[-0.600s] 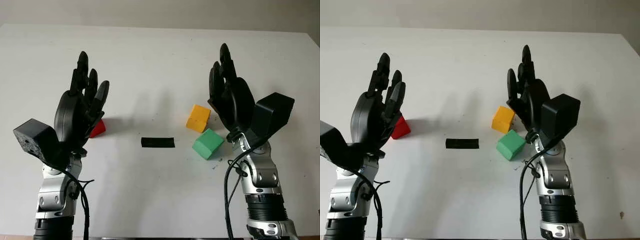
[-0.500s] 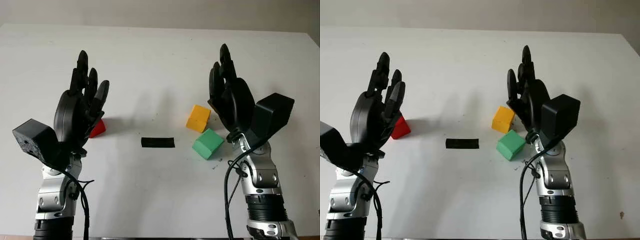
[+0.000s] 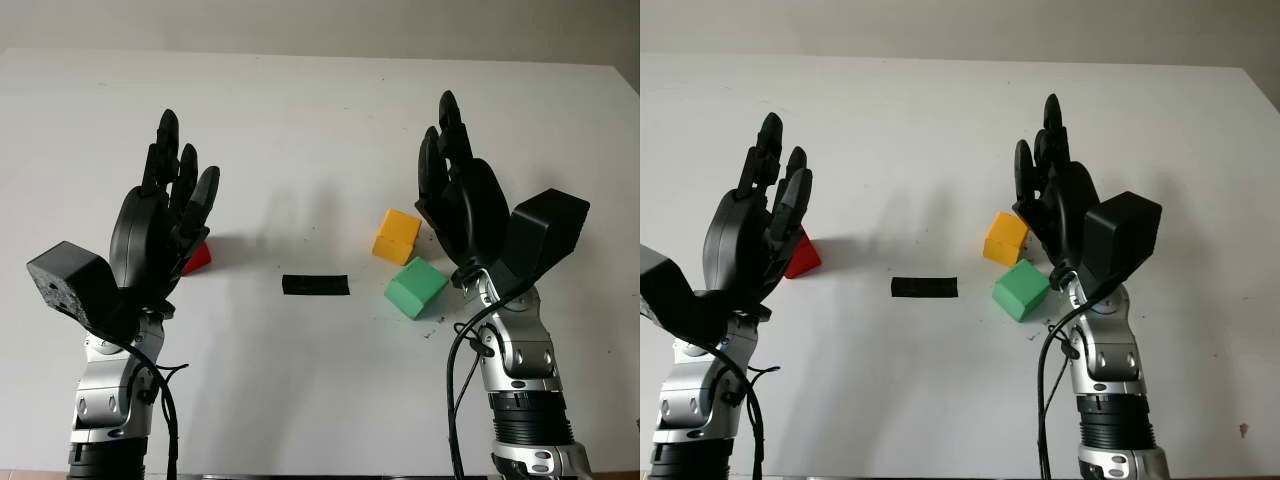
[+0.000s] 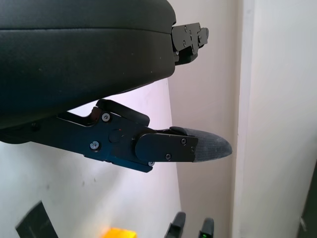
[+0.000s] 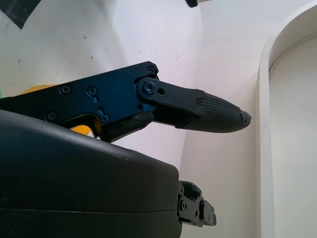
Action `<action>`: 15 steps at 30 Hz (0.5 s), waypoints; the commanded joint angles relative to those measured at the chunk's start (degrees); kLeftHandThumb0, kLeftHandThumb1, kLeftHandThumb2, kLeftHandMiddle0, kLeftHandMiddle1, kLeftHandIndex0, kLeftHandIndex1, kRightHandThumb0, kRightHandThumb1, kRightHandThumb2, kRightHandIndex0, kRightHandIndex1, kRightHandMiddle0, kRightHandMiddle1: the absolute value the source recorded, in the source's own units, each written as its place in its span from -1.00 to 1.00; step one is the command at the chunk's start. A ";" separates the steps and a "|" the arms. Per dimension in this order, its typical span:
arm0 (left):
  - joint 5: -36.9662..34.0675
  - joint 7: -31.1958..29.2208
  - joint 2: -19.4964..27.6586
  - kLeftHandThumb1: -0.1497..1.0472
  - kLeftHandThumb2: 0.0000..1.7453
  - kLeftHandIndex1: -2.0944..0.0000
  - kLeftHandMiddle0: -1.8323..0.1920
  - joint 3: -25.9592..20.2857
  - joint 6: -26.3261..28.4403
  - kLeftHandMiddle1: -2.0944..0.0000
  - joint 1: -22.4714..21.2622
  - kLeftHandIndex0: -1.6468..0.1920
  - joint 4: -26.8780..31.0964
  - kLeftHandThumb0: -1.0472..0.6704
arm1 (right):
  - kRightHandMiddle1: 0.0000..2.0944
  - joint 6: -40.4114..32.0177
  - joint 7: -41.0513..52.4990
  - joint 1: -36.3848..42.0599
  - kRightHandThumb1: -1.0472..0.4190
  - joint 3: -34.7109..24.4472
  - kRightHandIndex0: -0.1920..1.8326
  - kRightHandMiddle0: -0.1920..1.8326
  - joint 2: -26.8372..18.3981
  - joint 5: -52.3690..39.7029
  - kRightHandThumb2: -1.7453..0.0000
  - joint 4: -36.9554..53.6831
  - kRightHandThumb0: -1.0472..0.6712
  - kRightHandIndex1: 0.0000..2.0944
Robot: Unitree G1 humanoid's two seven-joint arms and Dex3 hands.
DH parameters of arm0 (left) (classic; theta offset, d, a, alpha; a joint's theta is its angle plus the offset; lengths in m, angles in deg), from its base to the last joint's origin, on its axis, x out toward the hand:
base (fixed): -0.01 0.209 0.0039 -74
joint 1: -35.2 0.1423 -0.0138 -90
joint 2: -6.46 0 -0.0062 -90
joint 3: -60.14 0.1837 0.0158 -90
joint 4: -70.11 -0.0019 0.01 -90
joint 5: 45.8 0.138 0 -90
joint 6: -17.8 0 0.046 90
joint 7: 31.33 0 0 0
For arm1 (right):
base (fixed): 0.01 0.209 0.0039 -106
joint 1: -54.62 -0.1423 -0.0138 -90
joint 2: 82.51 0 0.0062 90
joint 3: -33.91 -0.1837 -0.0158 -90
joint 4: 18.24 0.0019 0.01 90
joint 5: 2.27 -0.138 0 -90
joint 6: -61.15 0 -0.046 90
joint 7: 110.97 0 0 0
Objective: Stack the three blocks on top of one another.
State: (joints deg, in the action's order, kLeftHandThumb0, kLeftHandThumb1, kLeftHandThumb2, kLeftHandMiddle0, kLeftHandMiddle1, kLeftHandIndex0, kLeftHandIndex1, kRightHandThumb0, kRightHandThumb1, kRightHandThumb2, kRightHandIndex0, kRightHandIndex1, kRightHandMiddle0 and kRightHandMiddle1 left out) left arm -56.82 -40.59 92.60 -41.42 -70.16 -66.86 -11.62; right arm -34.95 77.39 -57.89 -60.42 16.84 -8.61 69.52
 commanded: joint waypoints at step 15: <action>11.50 -22.02 41.84 0.71 -0.97 0.91 0.48 -7.84 3.02 0.96 -6.33 0.31 4.14 -0.39 | -1.00 -0.10 1.06 1.30 -1.00 -0.38 -1.00 -1.00 -0.97 -0.69 0.24 2.17 -0.62 -1.00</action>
State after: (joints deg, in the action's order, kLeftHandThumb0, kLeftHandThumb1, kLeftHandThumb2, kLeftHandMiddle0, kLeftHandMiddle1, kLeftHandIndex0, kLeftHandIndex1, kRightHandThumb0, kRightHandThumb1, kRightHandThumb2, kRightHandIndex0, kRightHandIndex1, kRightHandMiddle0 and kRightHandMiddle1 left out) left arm -45.50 -61.30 132.14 -49.73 -66.04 -71.81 -6.95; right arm -35.27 78.48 -56.83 -60.54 16.21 -9.21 70.91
